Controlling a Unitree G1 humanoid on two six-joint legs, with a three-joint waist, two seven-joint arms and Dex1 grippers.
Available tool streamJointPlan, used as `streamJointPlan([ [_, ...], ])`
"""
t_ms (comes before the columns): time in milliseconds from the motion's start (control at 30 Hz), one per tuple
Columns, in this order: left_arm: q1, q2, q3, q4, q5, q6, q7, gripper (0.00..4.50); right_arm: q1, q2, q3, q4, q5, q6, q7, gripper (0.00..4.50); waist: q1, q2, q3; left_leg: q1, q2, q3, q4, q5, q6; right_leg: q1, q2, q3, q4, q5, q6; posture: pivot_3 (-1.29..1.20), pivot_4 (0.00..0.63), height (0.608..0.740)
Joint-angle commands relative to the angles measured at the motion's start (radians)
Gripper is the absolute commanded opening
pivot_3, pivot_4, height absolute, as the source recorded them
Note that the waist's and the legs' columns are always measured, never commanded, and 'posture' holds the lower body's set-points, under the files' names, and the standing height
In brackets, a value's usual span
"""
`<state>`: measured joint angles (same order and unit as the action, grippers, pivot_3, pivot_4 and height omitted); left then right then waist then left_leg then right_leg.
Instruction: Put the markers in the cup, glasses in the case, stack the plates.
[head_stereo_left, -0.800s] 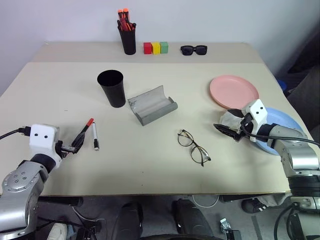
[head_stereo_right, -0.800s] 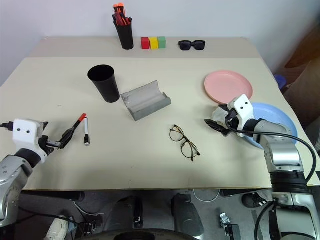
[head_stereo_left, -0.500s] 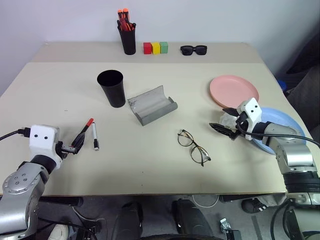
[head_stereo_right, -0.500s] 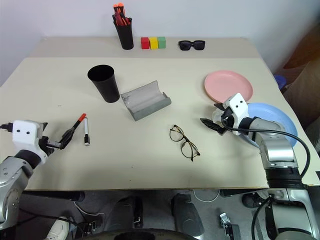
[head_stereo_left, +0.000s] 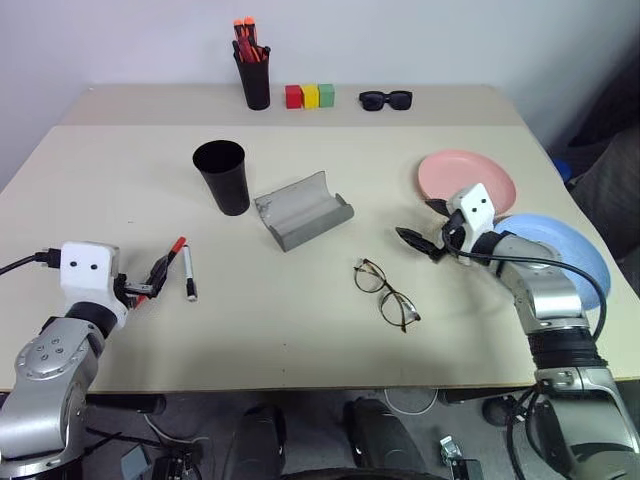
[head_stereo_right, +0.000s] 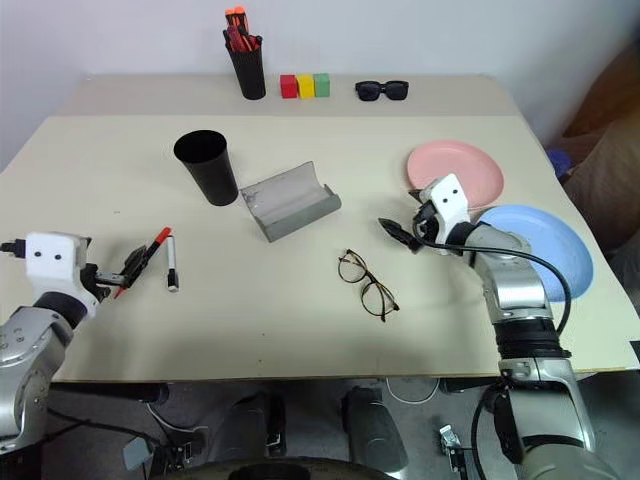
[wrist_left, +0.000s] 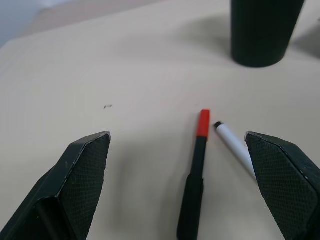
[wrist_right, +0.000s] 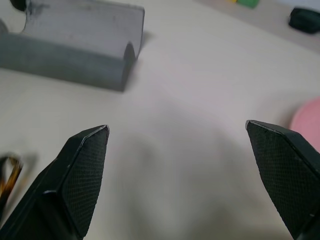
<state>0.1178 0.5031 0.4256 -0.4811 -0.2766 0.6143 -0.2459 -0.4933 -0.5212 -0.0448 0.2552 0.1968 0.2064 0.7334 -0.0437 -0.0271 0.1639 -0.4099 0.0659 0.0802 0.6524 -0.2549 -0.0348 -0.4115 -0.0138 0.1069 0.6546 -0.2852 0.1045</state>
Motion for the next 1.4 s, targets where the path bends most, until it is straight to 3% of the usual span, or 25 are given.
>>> streamJointPlan([
  [33,-0.038,-0.029,-0.010,-0.018,0.009,0.046,0.052,4.44,-0.033,0.035,-0.009,-0.031,-0.017,-0.029,-0.070,4.50,0.001,0.000,0.000,0.000,0.000,0.000,0.000,0.000,0.000,0.000,0.000,0.000,0.000,0.000,0.000,0.00,0.150,0.725],
  [267,-0.094,-0.049,-0.052,0.001,0.019,0.178,0.096,4.44,0.064,0.100,0.093,-0.197,-0.085,-0.062,-0.117,4.50,-0.001,0.000,0.000,0.000,0.000,-0.001,0.000,0.000,0.000,0.000,0.000,0.000,0.001,0.000,0.000,0.00,0.150,0.725],
  [533,-0.207,-0.015,0.000,0.069,-0.028,0.388,0.080,4.44,0.193,0.144,0.240,-0.461,-0.005,0.049,-0.013,4.50,0.000,-0.001,0.000,0.000,0.000,-0.001,0.001,0.000,0.000,0.000,0.000,-0.001,0.001,0.000,0.000,0.00,0.150,0.725],
  [833,-0.328,0.071,-0.074,0.227,-0.012,0.467,0.039,4.44,0.185,0.186,0.283,-0.463,0.034,0.096,0.026,4.50,0.001,-0.002,-0.001,0.000,0.000,-0.002,0.001,0.000,0.000,0.001,0.000,-0.002,0.001,0.000,0.000,0.00,0.150,0.725],
  [933,-0.364,0.080,-0.088,0.287,-0.011,0.457,0.019,3.11,0.188,0.199,0.296,-0.463,0.022,0.093,0.020,4.50,0.001,-0.002,-0.001,0.000,0.000,-0.002,0.001,0.000,0.000,0.000,0.000,-0.002,0.001,0.000,0.000,0.00,0.150,0.725],
  [1133,-0.380,0.106,-0.121,0.353,0.000,0.432,-0.026,0.03,0.195,0.205,0.296,-0.475,0.015,0.100,-0.007,4.50,-0.001,-0.002,-0.001,0.001,0.000,-0.002,0.001,0.000,-0.001,0.000,0.001,-0.002,0.002,0.000,0.000,0.00,0.150,0.725],
  [1267,-0.393,0.099,-0.101,0.391,0.024,0.360,0.007,0.03,0.194,0.216,0.306,-0.475,-0.004,0.088,-0.038,4.50,0.000,-0.001,-0.002,0.001,0.000,-0.002,0.001,0.001,-0.001,0.000,0.001,-0.002,0.003,0.000,0.000,0.00,0.150,0.725],
  [1400,-0.456,0.045,-0.025,0.431,0.059,0.170,0.124,0.03,0.186,0.254,0.300,-0.462,-0.038,0.039,-0.099,4.50,0.001,-0.002,-0.001,0.001,0.000,-0.002,0.001,0.001,-0.001,0.000,0.000,-0.002,0.004,0.000,0.000,0.00,0.150,0.725],
])
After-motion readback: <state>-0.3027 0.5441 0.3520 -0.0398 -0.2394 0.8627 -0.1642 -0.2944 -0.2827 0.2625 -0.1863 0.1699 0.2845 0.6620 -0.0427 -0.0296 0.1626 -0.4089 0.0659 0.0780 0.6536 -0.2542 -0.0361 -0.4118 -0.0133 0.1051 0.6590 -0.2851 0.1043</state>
